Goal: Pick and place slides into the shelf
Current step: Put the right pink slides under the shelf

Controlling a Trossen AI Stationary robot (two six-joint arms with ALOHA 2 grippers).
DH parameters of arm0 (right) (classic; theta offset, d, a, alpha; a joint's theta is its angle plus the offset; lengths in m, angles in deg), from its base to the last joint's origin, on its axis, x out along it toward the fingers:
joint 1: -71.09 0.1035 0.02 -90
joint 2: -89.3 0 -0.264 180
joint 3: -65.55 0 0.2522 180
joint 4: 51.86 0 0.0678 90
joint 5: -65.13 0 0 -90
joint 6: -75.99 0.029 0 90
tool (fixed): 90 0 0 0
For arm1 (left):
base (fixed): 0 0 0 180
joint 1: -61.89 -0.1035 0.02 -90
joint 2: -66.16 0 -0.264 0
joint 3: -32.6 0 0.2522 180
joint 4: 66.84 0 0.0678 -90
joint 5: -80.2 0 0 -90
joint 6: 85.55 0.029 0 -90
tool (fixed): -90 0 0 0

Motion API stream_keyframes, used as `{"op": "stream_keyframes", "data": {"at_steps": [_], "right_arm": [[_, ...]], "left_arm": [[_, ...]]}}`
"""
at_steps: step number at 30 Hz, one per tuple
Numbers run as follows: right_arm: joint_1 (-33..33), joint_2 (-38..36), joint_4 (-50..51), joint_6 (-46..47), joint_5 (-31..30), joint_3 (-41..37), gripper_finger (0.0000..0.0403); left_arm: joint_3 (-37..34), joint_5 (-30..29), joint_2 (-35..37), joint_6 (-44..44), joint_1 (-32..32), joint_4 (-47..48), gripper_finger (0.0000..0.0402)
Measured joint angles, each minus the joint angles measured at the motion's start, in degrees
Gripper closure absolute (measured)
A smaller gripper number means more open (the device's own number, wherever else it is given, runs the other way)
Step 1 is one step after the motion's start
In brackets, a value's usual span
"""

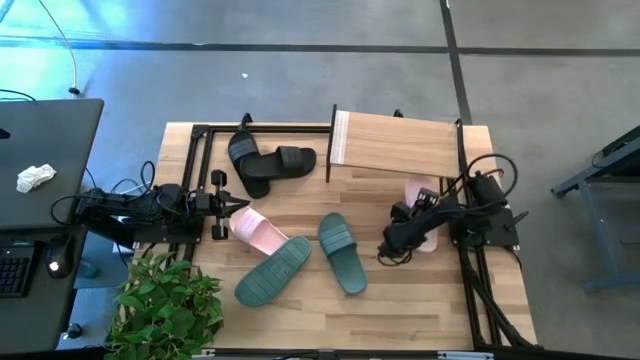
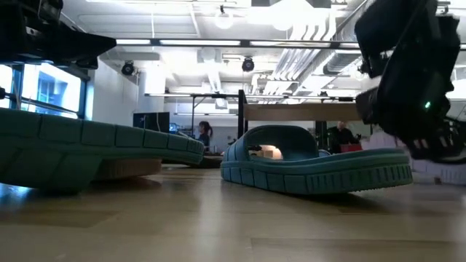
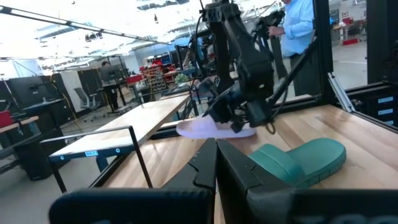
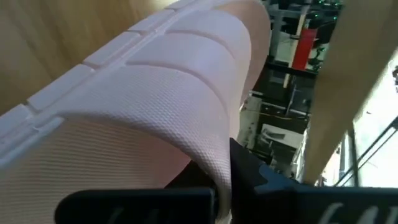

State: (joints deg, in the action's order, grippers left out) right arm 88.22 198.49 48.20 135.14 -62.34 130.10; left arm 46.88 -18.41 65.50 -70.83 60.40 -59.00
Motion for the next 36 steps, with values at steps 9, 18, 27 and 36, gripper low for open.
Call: {"op": "stream_keyframes", "data": {"at_steps": [9, 18, 27, 36], "right_arm": [[-4.6, -0.3, -6.5, -5.2, -1.6, -2.0, 0.0403], [-8.2, -0.7, -9.6, -11.2, -4.5, -1.0, 0.0403], [-8.0, -0.7, -9.9, -11.0, -4.7, -1.0, 0.0397], [-8.0, -0.7, -10.0, -10.6, -4.9, -1.0, 0.0282]], "left_arm": [[0.0, 0.0, 0.0, 0.0, 0.0, 0.0, 0.0401], [0.0, 0.0, 0.0, 0.2, 0.0, 0.0, 0.0401], [0.0, 0.0, 0.0, 0.2, 0.0, 0.1, 0.0401], [0.0, 0.0, 0.0, 0.2, 0.0, 0.1, 0.0401]]}}
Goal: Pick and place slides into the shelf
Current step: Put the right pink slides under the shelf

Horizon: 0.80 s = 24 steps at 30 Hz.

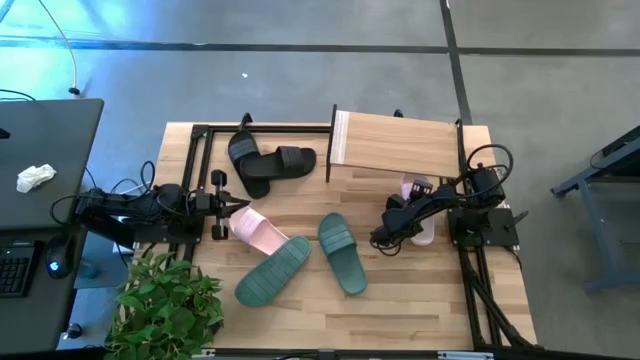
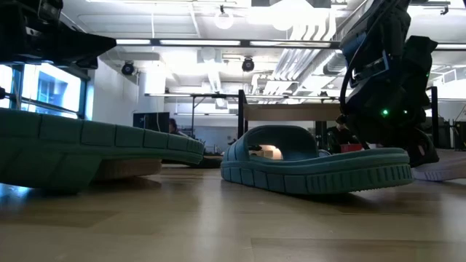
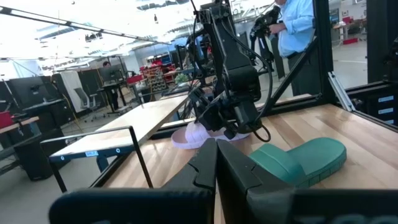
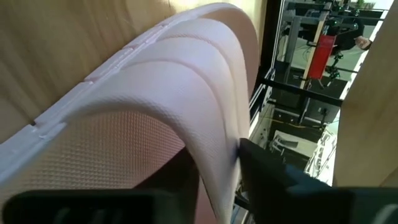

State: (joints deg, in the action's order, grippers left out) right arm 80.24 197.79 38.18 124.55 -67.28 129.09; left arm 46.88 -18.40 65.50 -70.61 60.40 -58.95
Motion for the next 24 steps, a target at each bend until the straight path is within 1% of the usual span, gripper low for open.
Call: {"op": "stream_keyframes", "data": {"at_steps": [4, 8, 12, 19, 24], "right_arm": [[0.5, 0.0, 0.6, 0.4, 0.5, 0.0, 0.0239], [2.0, -1.0, 0.5, 0.0, 0.8, 0.0, 0.0218], [2.7, -3.9, 0.1, -0.6, 4.1, 0.0, 0.0215], [2.9, -11.3, 0.9, -1.1, 8.3, 0.0, 0.0215], [4.9, -18.3, 1.3, -2.1, 14.9, 0.0, 0.0215]], "left_arm": [[0.0, 0.0, 0.0, 0.0, 0.0, 0.0, 0.0401], [0.0, 0.0, 0.0, 0.0, 0.0, 0.0, 0.0401], [0.0, 0.0, 0.0, 0.0, 0.0, 0.0, 0.0401], [0.0, 0.0, 0.0, 0.0, 0.0, 0.0, 0.0401], [0.0, 0.0, 0.0, 0.0, 0.0, 0.0, 0.0401]]}}
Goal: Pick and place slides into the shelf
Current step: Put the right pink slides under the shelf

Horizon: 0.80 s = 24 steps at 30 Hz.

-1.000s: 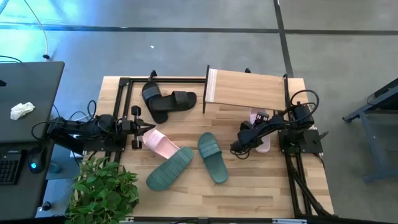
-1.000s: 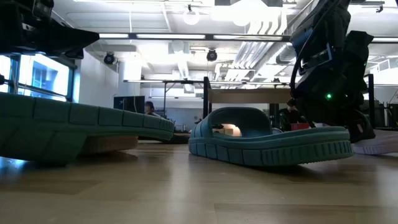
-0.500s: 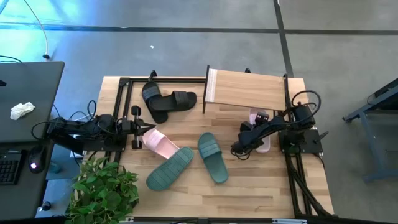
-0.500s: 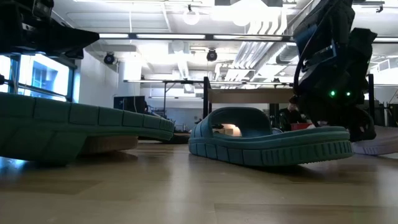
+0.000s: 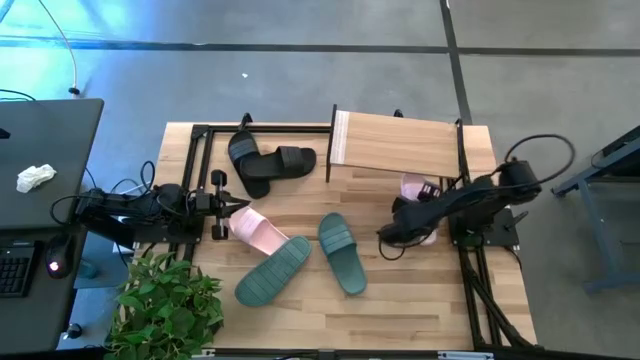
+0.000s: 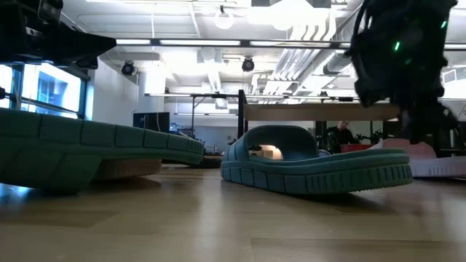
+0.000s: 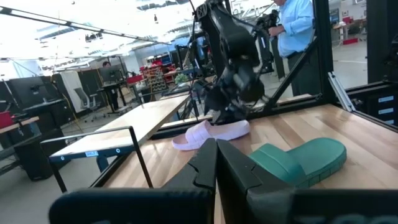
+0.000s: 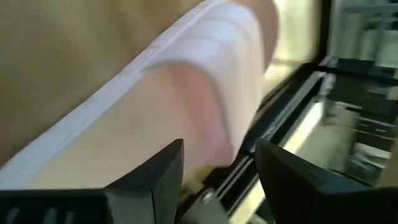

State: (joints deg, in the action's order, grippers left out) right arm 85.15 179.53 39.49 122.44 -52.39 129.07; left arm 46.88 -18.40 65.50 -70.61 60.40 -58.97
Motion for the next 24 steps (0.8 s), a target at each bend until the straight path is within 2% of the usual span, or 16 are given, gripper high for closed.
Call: {"op": "stream_keyframes", "data": {"at_steps": [7, 13, 17, 24], "right_arm": [[8.7, -13.3, -1.9, 1.6, 14.1, 0.0, 0.0215], [18.8, -21.2, -11.8, 8.2, 16.4, 0.1, 0.0217], [25.8, -19.7, -10.9, 12.2, 12.7, 0.1, 0.0233], [33.9, -8.5, -10.5, 16.5, 7.7, 0.0, 0.0252]], "left_arm": [[0.0, 0.0, 0.0, 0.0, 0.0, 0.0, 0.0401], [0.0, 0.0, 0.0, 0.0, 0.0, 0.0, 0.0401], [0.0, 0.0, 0.0, 0.0, 0.0, 0.0, 0.0401], [0.0, 0.0, 0.0, 0.0, 0.0, 0.0, 0.0401]]}}
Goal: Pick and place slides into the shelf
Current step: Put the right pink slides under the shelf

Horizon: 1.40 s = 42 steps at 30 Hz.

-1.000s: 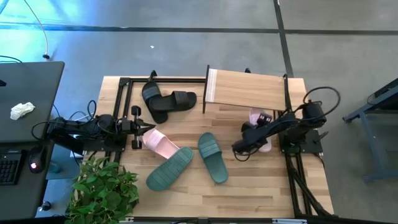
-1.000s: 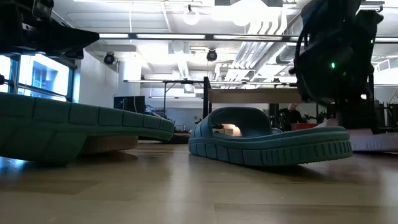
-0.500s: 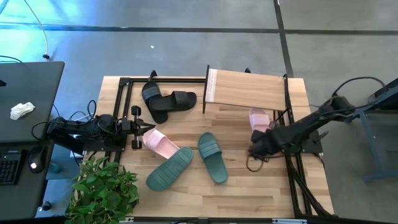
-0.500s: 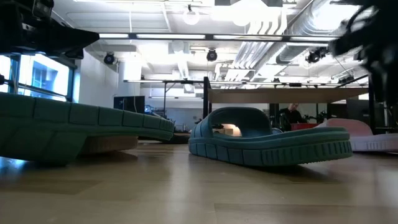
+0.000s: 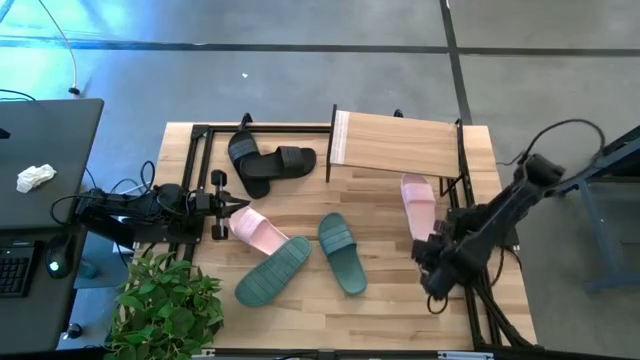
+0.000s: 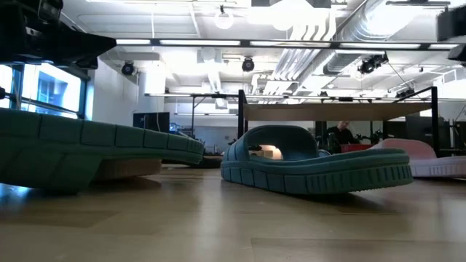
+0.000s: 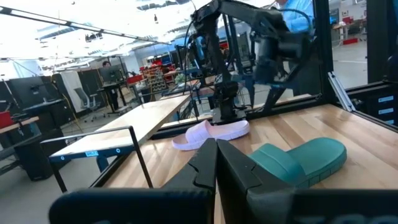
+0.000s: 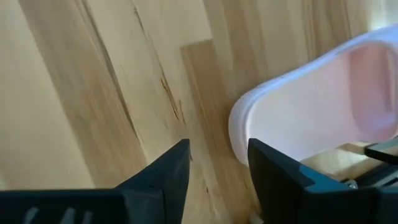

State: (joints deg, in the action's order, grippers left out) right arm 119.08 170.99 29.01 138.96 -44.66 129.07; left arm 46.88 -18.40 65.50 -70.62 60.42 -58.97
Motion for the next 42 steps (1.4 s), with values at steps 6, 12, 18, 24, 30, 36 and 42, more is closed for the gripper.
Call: {"op": "stream_keyframes", "data": {"at_steps": [6, 12, 18, 24, 30, 36, 42], "right_arm": [[1.7, 9.8, 3.2, 0.0, -1.7, 0.0, 0.0244], [1.6, 15.2, 5.3, 0.0, -4.5, 0.0, 0.0223], [1.5, 17.5, 5.6, 0.0, -5.8, 0.0, 0.0217], [0.4, 18.2, 5.4, -0.3, -6.6, 0.0, 0.0217], [-1.9, 18.2, 4.3, -1.7, -5.4, 0.0, 0.0217], [-4.7, 18.2, 3.5, -3.0, -5.2, 0.0, 0.0217], [-6.9, 18.2, 3.4, -4.7, -5.3, 0.0, 0.0217]], "left_arm": [[0.0, 0.0, 0.0, 0.0, 0.0, 0.0, 0.0401], [0.0, 0.0, 0.0, 1.3, 0.0, 0.0, 0.0401], [0.0, 0.0, 0.0, 1.3, 0.0, 0.0, 0.0401], [0.0, 0.0, 0.0, 1.3, 0.0, 0.0, 0.0401], [0.0, 0.0, 0.0, 1.3, 0.0, 0.0, 0.0401], [0.0, 0.0, 0.0, 1.3, 0.0, 0.0, 0.0401], [0.0, 0.0, 0.0, 1.3, 0.0, 0.0, 0.0401]]}}
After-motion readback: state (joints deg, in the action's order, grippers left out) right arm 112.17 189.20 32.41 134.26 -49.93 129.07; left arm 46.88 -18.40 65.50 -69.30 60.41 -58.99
